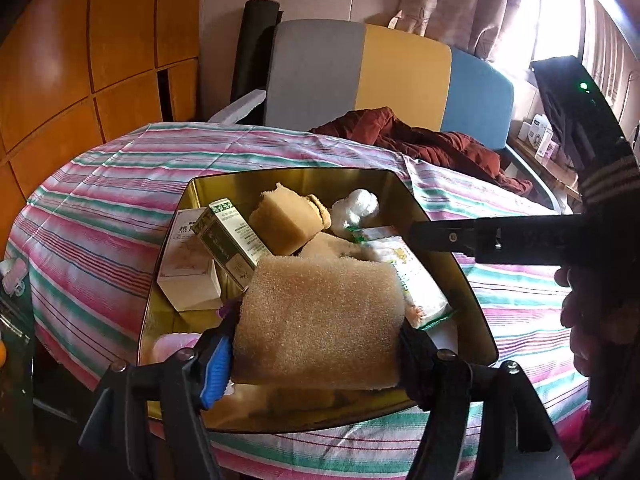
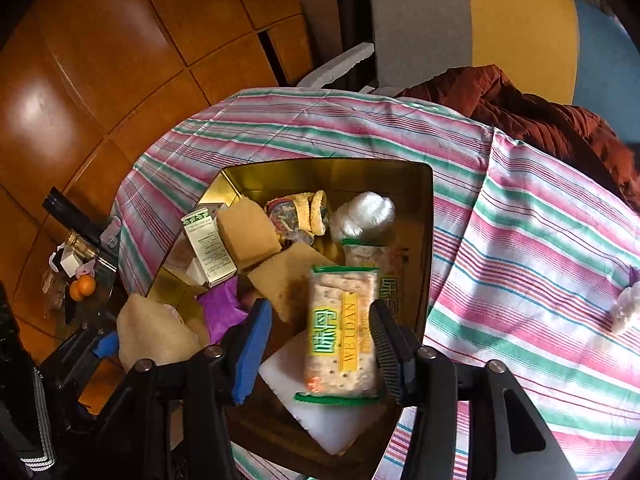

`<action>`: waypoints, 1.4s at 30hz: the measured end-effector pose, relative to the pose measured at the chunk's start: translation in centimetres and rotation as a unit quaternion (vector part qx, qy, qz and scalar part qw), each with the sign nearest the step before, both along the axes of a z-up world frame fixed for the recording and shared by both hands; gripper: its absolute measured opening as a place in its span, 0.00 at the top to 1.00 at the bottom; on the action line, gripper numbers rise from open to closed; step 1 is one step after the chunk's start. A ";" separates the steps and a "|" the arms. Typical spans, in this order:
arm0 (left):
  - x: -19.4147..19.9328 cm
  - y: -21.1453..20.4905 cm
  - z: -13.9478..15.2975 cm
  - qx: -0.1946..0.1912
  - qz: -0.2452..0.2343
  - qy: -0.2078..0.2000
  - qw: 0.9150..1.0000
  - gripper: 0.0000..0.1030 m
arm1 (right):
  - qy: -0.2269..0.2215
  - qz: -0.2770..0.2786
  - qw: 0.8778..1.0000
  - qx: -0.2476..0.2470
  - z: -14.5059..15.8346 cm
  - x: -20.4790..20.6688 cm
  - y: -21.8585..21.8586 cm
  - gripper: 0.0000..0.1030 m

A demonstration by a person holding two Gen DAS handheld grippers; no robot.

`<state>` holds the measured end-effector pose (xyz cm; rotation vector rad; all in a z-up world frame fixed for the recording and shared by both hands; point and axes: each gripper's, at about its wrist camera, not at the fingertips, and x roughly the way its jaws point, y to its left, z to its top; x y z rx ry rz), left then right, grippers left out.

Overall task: Organize objects
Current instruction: 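Carry sponge and cracker packet over the gold tray and open both tools, then withdraw both open tools from the tray toward the remaining items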

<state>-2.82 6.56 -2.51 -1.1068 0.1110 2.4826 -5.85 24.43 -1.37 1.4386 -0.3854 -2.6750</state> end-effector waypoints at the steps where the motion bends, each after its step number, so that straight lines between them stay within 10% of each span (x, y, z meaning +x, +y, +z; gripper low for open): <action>1: 0.0 0.0 0.0 -0.001 0.001 0.000 1.000 0.29 | 0.000 -0.002 1.000 0.000 -0.1 0.1 0.0 0.40; 13: 0.2 -0.2 0.3 -0.005 0.006 0.006 1.000 0.20 | 0.010 -0.052 0.998 0.024 0.1 2.2 0.8 0.00; 21: 0.8 -0.5 0.8 -0.006 0.011 0.021 1.000 0.20 | 0.039 -0.070 0.994 0.077 0.3 4.4 0.5 0.00; 29: 1.3 -1.1 1.8 0.007 0.022 0.048 0.999 0.19 | 0.171 -0.107 0.965 0.165 3.6 9.1 0.2 0.00; 37: 2.5 -1.1 3.5 0.021 0.008 0.087 0.996 0.19 | 0.110 -0.163 0.979 0.045 1.1 9.0 3.4 0.00; 42: 2.5 -0.6 3.4 0.014 0.003 0.082 0.997 0.19 | 0.111 -0.162 0.977 0.082 0.4 9.9 3.2 0.00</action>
